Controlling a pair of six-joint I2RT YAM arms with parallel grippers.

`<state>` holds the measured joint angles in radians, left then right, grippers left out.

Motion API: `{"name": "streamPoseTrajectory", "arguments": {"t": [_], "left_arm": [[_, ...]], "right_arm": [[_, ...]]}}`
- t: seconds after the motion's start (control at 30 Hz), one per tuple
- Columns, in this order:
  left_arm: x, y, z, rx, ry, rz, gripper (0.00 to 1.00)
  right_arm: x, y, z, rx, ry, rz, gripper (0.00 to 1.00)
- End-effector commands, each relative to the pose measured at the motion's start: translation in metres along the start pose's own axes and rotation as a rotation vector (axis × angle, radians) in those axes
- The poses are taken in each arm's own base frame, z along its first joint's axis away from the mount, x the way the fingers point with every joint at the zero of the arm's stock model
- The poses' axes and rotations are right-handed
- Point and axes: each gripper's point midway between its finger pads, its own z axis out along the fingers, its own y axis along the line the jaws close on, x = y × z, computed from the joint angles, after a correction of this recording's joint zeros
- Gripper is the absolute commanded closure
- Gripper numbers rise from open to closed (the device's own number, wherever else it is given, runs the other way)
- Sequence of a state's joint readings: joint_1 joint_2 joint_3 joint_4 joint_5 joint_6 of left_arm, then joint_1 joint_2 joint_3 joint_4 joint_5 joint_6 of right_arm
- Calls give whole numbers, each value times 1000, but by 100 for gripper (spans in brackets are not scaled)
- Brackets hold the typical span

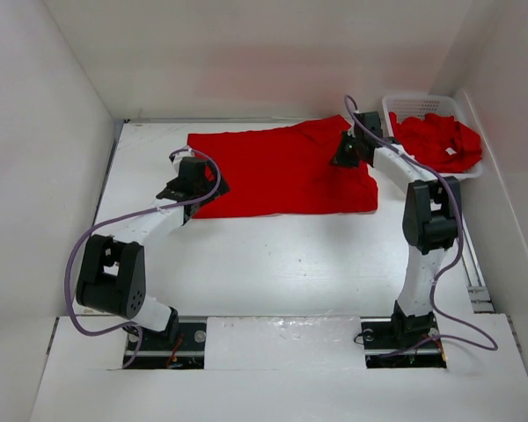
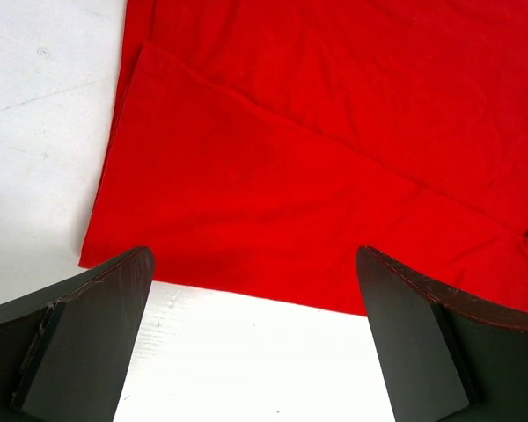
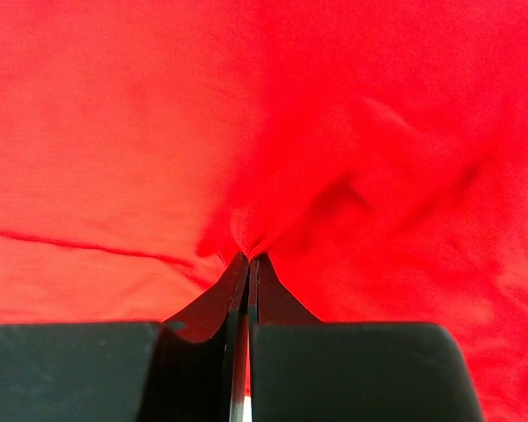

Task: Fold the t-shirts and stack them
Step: Fold the flattened tshirt in 1/3 of the way

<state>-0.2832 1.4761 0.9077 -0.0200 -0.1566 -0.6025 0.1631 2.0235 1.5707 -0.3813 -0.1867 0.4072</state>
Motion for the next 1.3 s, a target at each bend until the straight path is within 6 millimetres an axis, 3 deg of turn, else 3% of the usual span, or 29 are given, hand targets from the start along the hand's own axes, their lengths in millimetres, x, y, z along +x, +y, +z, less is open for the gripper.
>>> {"name": "streamPoseTrajectory", "arguments": {"t": [0.0, 0.13, 0.17, 0.43, 0.5, 0.7, 0.77, 0.93, 1.07, 1.1, 1.17, 1.2, 1.27], "left_arm": [[-15, -9, -3, 26, -28, 9, 0], [-18, -12, -4, 31, -35, 17, 0], [-18, -12, -4, 31, -35, 17, 0], [-16, -14, -5, 48, -22, 17, 0], [-16, -14, -5, 48, -22, 17, 0], [-12, -13, -7, 50, -10, 19, 0], [-10, -12, -7, 44, -1, 12, 0], [-10, -9, -8, 36, -7, 12, 0], [-11, -7, -10, 29, -12, 12, 0], [-11, -7, -10, 29, -12, 12, 0], [-14, -9, -13, 35, -19, 10, 0], [-14, -9, -13, 35, -19, 10, 0], [-14, -11, -13, 47, -21, 8, 0]], "right_arm": [[-28, 43, -3, -95, -70, -10, 100], [-28, 44, 10, -72, -56, 17, 100], [-35, 45, 11, -68, -75, 15, 99], [-35, 45, 35, -22, -67, 27, 90], [-36, 50, 43, -29, -66, 20, 83], [-50, 65, 56, -45, -107, 23, 85], [-50, 64, 65, -44, -104, 23, 81], [-50, 85, 76, -109, -93, 4, 61], [-44, 83, 83, -106, -66, 7, 46], [-45, 83, 82, -105, -67, -16, 33], [-45, 81, 75, -94, -68, -35, 22], [-52, 86, 62, -102, -88, -65, 9], [-59, 82, 49, -71, -117, -88, 2]]}}
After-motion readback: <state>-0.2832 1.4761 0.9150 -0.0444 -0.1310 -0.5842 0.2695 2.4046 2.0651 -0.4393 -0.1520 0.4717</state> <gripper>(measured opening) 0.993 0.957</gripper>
